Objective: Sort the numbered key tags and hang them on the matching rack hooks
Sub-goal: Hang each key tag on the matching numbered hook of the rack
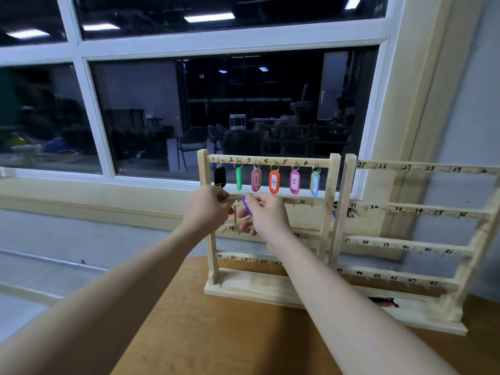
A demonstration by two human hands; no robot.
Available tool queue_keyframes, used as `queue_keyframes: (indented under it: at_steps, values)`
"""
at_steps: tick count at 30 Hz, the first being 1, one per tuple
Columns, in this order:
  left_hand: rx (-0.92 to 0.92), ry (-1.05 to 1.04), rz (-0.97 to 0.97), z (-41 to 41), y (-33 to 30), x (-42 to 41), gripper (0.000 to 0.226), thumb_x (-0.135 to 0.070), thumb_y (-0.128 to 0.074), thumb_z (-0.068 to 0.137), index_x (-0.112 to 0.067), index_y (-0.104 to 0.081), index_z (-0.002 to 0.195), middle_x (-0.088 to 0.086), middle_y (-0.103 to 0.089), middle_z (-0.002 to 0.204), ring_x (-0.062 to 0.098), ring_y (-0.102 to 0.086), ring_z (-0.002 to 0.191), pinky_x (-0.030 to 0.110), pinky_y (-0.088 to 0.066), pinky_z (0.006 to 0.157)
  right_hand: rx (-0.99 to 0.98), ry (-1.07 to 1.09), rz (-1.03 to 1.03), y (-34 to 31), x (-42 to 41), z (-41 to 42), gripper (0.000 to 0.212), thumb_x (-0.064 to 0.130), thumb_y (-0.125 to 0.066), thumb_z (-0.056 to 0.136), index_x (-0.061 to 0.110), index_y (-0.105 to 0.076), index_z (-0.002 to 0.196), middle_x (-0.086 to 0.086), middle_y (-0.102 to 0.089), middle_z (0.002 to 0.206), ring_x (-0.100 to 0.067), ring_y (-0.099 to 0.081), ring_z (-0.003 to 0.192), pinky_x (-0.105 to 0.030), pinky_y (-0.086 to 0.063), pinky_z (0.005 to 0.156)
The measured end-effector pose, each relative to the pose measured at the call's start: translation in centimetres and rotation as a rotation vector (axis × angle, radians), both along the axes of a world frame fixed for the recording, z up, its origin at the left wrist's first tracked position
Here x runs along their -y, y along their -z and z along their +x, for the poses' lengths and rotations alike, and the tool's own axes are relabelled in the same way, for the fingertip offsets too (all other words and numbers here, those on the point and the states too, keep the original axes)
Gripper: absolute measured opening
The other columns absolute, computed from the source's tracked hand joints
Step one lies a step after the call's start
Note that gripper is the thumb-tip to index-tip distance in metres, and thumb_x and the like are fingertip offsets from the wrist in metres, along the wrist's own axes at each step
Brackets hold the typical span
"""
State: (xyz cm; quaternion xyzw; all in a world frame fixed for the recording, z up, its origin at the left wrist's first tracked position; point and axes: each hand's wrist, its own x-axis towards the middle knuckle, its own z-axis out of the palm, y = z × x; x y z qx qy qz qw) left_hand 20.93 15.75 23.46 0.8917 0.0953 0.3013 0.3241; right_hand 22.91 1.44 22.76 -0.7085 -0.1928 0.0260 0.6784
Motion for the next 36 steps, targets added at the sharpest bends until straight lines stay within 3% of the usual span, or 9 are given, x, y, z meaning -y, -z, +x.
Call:
queue_keyframes:
  at_steps: [4, 9, 11, 14, 16, 21, 28, 33, 36]
  values:
    - [-0.024, 0.056, -0.002, -0.3, 0.1, -0.7, 0.027, -0.015, -0.064, 0.093, -0.014, -0.073, 0.067, -0.004, -0.069, 0.057, 0.013, -0.06, 0.047, 0.023, -0.045, 0.047, -0.016, 0.035, 0.018, -0.2, -0.7, 0.2, 0.02, 0.024, -0.05, 0.106, 0.016, -0.065, 0.096, 0.0, -0.075, 0.071, -0.018, -0.063, 0.046, -0.023, -0.042, 0.041]
    - [-0.025, 0.087, -0.024, -0.9, 0.5, -1.3, 0.026, -0.01, -0.061, 0.091, -0.01, -0.072, 0.068, 0.001, -0.07, 0.061, 0.024, -0.062, 0.052, 0.035, -0.052, 0.051, 0.05, 0.1, -0.058, 0.1, -2.1, 0.5, 0.025, 0.023, -0.05, 0.106, 0.01, -0.068, 0.095, -0.001, -0.075, 0.073, -0.018, -0.063, 0.043, -0.023, -0.043, 0.039]
    - [-0.025, 0.093, -0.022, -1.1, 0.8, -1.4, 0.026, -0.01, -0.062, 0.092, -0.01, -0.073, 0.068, 0.0, -0.07, 0.061, 0.017, -0.064, 0.053, 0.032, -0.05, 0.05, 0.1, 0.15, -0.111, 0.5, -2.7, 0.5, 0.026, 0.024, -0.051, 0.105, 0.011, -0.069, 0.091, 0.004, -0.073, 0.066, -0.018, -0.064, 0.041, -0.029, -0.052, 0.046]
    - [-0.028, 0.1, -0.014, -1.7, 1.2, -1.4, 0.026, -0.013, -0.063, 0.094, -0.01, -0.074, 0.071, -0.004, -0.068, 0.06, -0.001, -0.053, 0.045, 0.01, -0.035, 0.046, 0.15, 0.229, -0.148, 1.1, -3.5, 0.7, 0.032, 0.028, -0.052, 0.104, 0.014, -0.067, 0.081, 0.008, -0.07, 0.06, -0.019, -0.065, 0.041, -0.044, -0.061, 0.062]
    - [-0.024, 0.101, -0.018, -2.1, 1.3, -1.5, 0.023, -0.014, -0.064, 0.095, -0.009, -0.074, 0.075, -0.003, -0.069, 0.062, -0.003, -0.051, 0.044, 0.009, -0.033, 0.045, 0.157, 0.277, -0.172, 1.3, -4.0, 0.8, 0.035, 0.031, -0.053, 0.104, 0.018, -0.065, 0.073, 0.007, -0.071, 0.06, -0.02, -0.067, 0.046, -0.047, -0.061, 0.064]
    - [-0.041, 0.098, -0.016, -2.6, 1.4, -1.6, 0.025, -0.017, -0.063, 0.097, -0.01, -0.073, 0.075, -0.003, -0.07, 0.063, -0.002, -0.05, 0.042, 0.011, -0.031, 0.044, 0.135, 0.335, -0.184, 1.5, -4.5, 0.8, 0.038, 0.035, -0.053, 0.102, 0.021, -0.062, 0.068, 0.007, -0.072, 0.063, -0.026, -0.071, 0.06, -0.048, -0.061, 0.068]
    - [-0.076, 0.095, 0.019, -3.2, 1.5, -1.5, 0.02, -0.019, -0.064, 0.097, -0.014, -0.074, 0.081, -0.005, -0.071, 0.067, -0.005, -0.059, 0.054, 0.015, -0.038, 0.056, 0.165, 0.406, -0.183, 1.5, -4.7, 0.5, 0.037, 0.034, -0.051, 0.104, 0.021, -0.065, 0.072, 0.006, -0.071, 0.065, -0.021, -0.07, 0.058, -0.042, -0.061, 0.064]
    - [-0.093, 0.077, 0.001, -3.7, 1.5, -1.6, 0.019, -0.02, -0.063, 0.098, -0.016, -0.072, 0.081, -0.007, -0.07, 0.068, 0.006, -0.06, 0.056, 0.02, -0.044, 0.055, 0.196, 0.483, -0.238, 1.8, -4.9, 0.5, 0.039, 0.039, -0.05, 0.103, 0.023, -0.06, 0.069, 0.003, -0.07, 0.065, -0.021, -0.068, 0.055, -0.04, -0.06, 0.059]
    - [-0.096, 0.075, 0.002, -4.0, 1.6, -1.7, 0.019, -0.019, -0.063, 0.097, -0.02, -0.07, 0.079, -0.007, -0.071, 0.068, 0.003, -0.058, 0.054, 0.015, -0.039, 0.052, 0.201, 0.498, -0.251, 2.2, -4.9, 0.6, 0.04, 0.04, -0.049, 0.102, 0.024, -0.058, 0.067, 0.002, -0.069, 0.064, -0.023, -0.067, 0.055, -0.042, -0.061, 0.059]
